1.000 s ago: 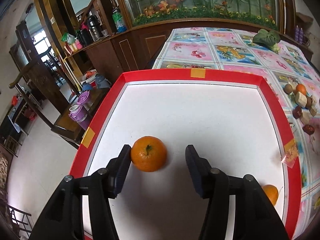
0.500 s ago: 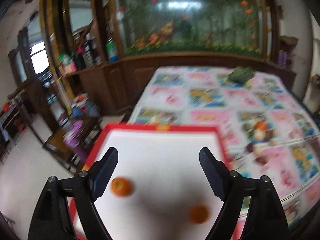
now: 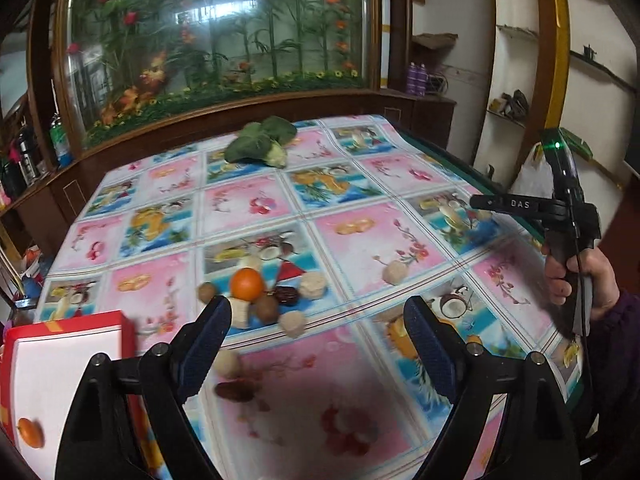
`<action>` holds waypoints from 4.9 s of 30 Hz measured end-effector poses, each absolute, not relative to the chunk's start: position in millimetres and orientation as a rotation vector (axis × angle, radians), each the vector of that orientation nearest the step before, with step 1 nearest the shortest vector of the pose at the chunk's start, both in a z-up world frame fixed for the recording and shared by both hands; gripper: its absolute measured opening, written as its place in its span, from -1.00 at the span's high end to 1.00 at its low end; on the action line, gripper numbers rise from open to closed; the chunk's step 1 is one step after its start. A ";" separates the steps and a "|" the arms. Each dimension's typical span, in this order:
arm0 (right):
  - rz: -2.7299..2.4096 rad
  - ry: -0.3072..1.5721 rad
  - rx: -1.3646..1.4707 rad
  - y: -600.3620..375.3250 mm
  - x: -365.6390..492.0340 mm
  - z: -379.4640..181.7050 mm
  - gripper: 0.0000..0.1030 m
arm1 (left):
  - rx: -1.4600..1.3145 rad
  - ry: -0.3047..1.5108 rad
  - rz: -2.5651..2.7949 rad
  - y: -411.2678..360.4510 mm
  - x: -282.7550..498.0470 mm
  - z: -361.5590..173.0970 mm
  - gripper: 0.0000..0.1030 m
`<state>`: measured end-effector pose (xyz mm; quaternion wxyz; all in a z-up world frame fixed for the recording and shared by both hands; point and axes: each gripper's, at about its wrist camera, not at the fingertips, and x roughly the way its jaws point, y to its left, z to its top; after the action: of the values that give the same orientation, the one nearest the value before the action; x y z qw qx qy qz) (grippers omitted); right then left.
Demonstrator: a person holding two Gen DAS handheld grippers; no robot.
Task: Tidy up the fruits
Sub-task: 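Return both tools to the pile, right tool reaching a beige pastry cube, then grasp the beige pastry cube with the right tool while the left grasps a round beige cake, then carry both beige pieces into the white tray and open both tools, then grasp a red date with the left tool while the right grasps a beige cake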
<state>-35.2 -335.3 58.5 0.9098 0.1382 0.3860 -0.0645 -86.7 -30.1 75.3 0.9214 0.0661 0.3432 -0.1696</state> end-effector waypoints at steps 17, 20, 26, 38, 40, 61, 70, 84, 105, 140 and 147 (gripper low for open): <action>-0.293 0.890 0.217 -360.9 -26.8 39.7 0.48 | 0.188 0.740 -0.412 -69.2 -70.3 61.9 -0.71; -0.286 0.889 0.233 -364.3 -29.2 41.1 0.64 | 0.194 0.734 -0.411 -70.8 -70.4 61.7 -0.71; -0.177 0.849 0.352 -366.1 -37.2 51.3 0.65 | 0.207 0.747 -0.407 -73.3 -63.8 58.6 -0.70; 0.035 0.806 0.467 -335.2 -41.0 64.9 0.64 | 0.293 0.817 -0.407 -113.4 -38.5 38.8 -0.51; 0.039 0.802 0.464 -333.8 -41.9 65.9 0.64 | 0.306 0.847 -0.407 -121.4 -32.3 33.0 -0.36; 0.064 0.746 0.410 -326.0 -47.7 73.8 0.64 | 0.274 0.901 -0.406 -130.4 -17.5 20.7 0.56; 0.025 0.659 0.363 -326.4 -54.0 79.5 0.64 | 0.158 0.701 -0.294 -46.5 -82.4 98.4 0.56; 0.241 0.591 0.337 -209.4 -61.8 93.4 0.63 | 0.028 0.585 0.149 137.7 -164.7 125.7 0.56; 0.804 0.918 0.098 112.1 -73.4 46.2 0.61 | -0.039 0.719 0.232 219.2 -181.4 65.1 0.56; 0.438 0.861 0.090 -82.0 -43.1 47.0 0.08 | 0.088 0.772 -0.119 79.3 -146.0 77.1 -0.03; 0.410 0.909 0.038 -79.2 -26.5 34.1 0.10 | 0.081 0.838 -0.162 56.0 -128.5 61.2 -0.03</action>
<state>-26.5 -79.2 34.1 0.8781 0.0181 0.4360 0.1965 -128.5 56.0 61.2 0.9096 0.0392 0.4061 -0.0788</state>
